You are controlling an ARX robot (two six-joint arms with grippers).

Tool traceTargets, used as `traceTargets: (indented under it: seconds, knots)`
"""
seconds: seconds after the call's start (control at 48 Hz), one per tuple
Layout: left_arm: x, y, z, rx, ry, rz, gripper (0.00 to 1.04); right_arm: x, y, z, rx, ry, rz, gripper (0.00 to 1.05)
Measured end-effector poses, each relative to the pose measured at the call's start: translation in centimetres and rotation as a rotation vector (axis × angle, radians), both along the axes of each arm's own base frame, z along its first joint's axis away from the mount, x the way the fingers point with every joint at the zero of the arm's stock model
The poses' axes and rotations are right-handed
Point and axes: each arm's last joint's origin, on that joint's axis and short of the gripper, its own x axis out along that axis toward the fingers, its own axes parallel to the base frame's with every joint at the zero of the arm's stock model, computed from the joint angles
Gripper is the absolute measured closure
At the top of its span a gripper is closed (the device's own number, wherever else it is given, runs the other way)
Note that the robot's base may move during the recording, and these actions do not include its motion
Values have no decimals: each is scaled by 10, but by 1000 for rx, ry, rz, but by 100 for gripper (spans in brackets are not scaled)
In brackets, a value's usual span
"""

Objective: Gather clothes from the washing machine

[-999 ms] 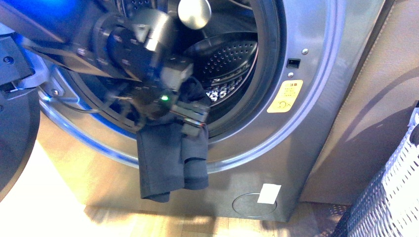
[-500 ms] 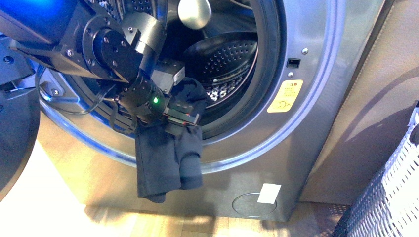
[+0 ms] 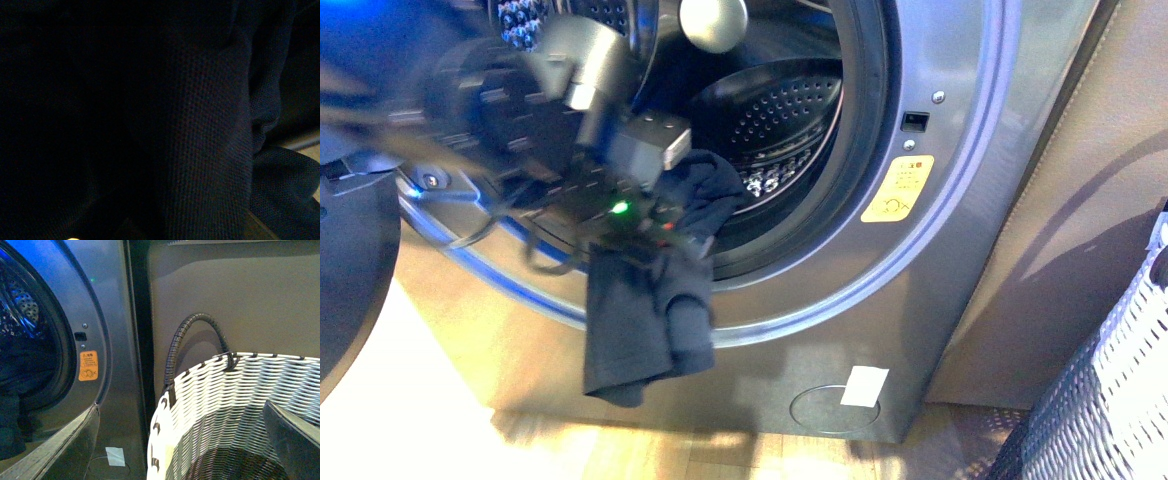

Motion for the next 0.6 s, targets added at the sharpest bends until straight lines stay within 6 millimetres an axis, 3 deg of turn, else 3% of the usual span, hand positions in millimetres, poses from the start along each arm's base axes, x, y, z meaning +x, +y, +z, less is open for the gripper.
traceTargets:
  seconds: [0.229,0.416,0.604]
  knots:
    - [-40,11,33,8,-141,-82,94,0,0,0,0,0,0,8]
    - [-72,23,76,-40,-261,-120,94,0,0,0,0,0,0,8]
    - [-104,35,106,-69,-329,-158,94,0,0,0,0,0,0,8]
